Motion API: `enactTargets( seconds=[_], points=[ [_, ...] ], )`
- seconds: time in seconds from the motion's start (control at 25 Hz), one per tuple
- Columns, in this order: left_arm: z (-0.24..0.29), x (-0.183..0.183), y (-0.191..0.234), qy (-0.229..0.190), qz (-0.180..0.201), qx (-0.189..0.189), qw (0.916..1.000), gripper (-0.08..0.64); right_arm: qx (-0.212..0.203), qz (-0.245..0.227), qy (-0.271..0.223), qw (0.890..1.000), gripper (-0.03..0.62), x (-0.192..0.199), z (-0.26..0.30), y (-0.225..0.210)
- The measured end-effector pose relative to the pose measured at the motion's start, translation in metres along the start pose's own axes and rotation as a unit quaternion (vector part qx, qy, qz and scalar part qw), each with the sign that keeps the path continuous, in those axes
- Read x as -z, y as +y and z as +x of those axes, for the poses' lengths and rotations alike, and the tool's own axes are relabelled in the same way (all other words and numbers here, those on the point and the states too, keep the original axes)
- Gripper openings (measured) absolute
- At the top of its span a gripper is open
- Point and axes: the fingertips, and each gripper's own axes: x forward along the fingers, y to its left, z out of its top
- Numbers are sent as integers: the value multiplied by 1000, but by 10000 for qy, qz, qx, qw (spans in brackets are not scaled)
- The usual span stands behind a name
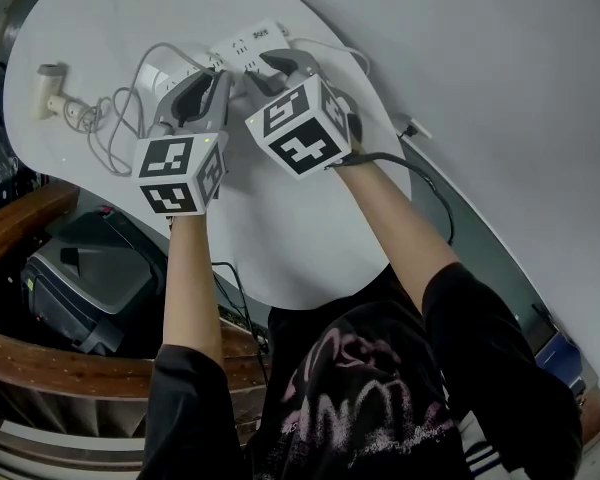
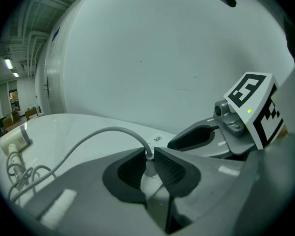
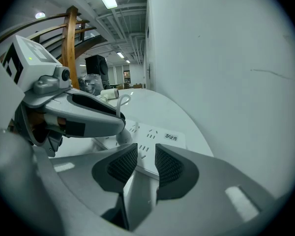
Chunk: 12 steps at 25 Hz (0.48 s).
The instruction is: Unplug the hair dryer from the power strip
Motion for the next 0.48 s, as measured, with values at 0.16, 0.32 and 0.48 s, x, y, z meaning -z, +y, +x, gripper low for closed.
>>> enactTargets(
  seconds=[0.16, 0.32, 0.48],
  points=[
    [-1, 0, 1, 20, -24, -17, 10000, 54, 3, -12, 2, 10000, 121, 0, 0, 1],
    [0, 0, -2, 43, 43, 17, 10000, 51, 2, -16, 19, 10000, 121, 1, -1, 0],
    [-1, -1, -2, 40, 77, 5, 10000, 49, 25, -41, 26, 10000, 121, 0, -1, 0]
  ],
)
